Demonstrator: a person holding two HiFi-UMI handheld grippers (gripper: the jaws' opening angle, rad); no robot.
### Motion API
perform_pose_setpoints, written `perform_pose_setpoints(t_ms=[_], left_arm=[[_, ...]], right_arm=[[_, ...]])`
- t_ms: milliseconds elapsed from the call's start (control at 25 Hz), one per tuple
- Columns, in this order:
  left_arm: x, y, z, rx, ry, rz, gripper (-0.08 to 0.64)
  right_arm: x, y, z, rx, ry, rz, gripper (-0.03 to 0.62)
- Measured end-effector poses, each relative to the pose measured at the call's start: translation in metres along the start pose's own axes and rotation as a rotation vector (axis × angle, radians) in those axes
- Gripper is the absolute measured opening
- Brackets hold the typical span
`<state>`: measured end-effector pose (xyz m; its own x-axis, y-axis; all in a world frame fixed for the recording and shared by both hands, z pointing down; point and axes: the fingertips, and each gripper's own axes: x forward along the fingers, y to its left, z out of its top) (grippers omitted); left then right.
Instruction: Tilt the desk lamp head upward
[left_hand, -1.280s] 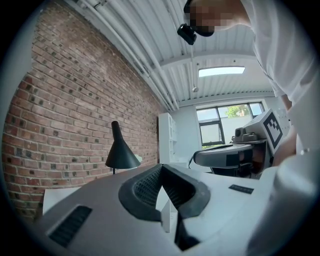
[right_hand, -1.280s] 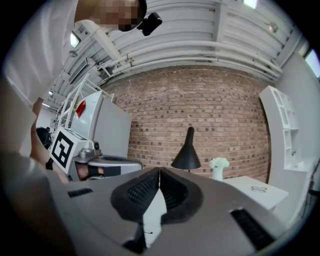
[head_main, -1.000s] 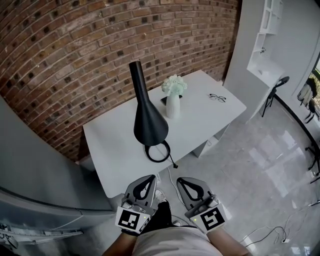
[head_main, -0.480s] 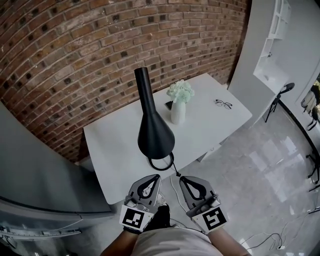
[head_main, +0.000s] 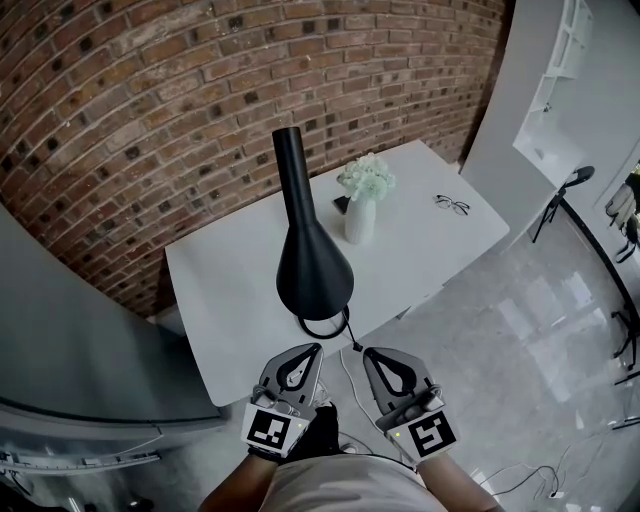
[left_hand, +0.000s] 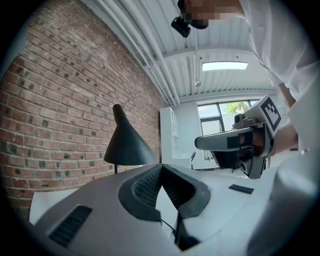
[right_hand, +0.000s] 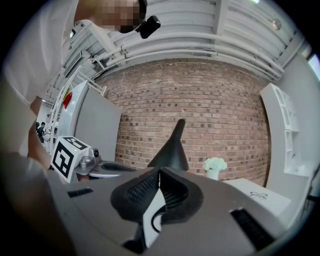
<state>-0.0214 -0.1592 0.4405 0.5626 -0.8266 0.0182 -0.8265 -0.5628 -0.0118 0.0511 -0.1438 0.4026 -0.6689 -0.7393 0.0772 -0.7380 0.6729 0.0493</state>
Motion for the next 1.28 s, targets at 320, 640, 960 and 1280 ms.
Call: perform_pose_setpoints(t_ms=[320, 640, 960, 1280], left_arm=[[0.011, 0.003, -0.011, -0.004, 0.008, -0.009, 0.008], [0.020, 0.014, -0.015, -0.011, 0.009, -0.008, 0.008], [0.035, 0.030, -0.025, -0.031, 0.016, 0.012, 0.008], [0.051, 0.036, -0.026, -0.028, 0.007, 0.004, 0.008]], right_arm=[[0.003, -0.005, -0.004, 0.002, 0.019, -0.013, 0.018], [0.015, -0.007, -0.005, 0.000, 0.028, -0.007, 0.017], [0.029, -0.020, -0.009, 0.003, 0.048, -0.013, 0.018], [0.042, -0.028, -0.015, 0.015, 0.055, -0.006, 0.017]])
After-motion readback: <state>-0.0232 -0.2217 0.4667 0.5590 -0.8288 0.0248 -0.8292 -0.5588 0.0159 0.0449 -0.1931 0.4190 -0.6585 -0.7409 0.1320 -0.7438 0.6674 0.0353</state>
